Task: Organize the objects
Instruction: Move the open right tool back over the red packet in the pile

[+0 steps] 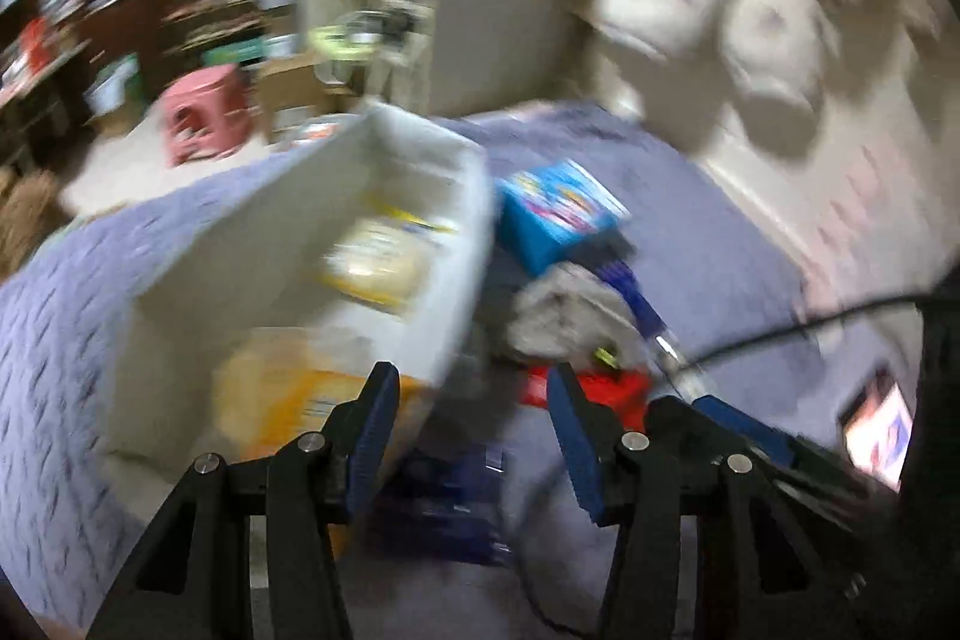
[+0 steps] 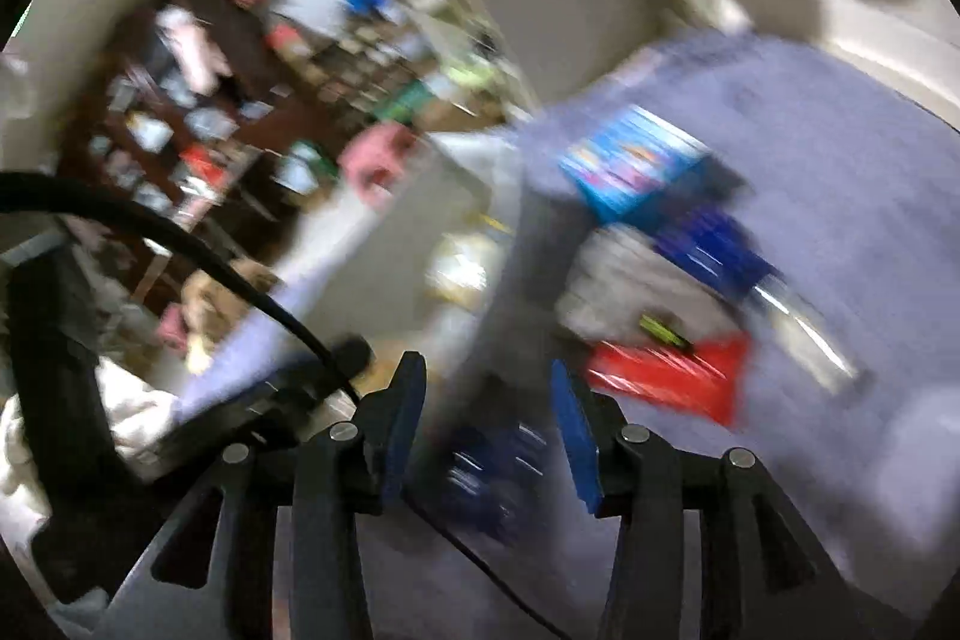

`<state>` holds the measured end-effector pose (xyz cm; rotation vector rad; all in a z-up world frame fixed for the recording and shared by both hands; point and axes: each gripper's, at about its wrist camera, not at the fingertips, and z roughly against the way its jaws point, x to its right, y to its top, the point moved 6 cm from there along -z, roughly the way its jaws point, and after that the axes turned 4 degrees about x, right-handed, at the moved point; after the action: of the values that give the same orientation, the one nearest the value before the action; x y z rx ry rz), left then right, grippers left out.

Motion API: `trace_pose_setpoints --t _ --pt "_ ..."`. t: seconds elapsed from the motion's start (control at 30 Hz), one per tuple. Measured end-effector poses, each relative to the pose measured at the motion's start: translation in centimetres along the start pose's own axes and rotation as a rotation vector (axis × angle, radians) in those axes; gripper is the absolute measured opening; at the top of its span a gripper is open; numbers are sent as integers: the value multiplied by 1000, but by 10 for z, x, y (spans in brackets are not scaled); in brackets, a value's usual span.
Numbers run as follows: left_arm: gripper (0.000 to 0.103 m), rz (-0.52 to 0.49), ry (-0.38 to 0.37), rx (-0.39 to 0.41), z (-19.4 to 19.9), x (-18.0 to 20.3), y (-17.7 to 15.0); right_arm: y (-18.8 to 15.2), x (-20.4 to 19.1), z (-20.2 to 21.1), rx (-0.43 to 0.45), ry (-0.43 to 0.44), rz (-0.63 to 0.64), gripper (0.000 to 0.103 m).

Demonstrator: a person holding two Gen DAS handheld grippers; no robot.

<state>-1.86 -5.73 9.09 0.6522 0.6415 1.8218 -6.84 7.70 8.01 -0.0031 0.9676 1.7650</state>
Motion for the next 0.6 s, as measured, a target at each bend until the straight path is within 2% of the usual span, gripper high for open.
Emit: trace_pose_setpoints --t 0.13,0.2,0.47,0.53,0.6 --pt "49 -91 -16 -64 -19 29 -12 -2 50 -8 3 -111 -95 45" --pt "48 -92 -61 -120 -34 37 -22 -4 59 -18 -11 -130 -122 45" --pt "49 -147 -84 -272 -85 53 -61 -9 82 -47 -35 -227 -90 43" --pt "50 -159 -60 -309 -101 54 -73 -12 93 -58 -17 -258 -96 43" --pt "52 -174 -6 -342 -116 51 -84 -18 102 -70 -28 -238 -130 43"
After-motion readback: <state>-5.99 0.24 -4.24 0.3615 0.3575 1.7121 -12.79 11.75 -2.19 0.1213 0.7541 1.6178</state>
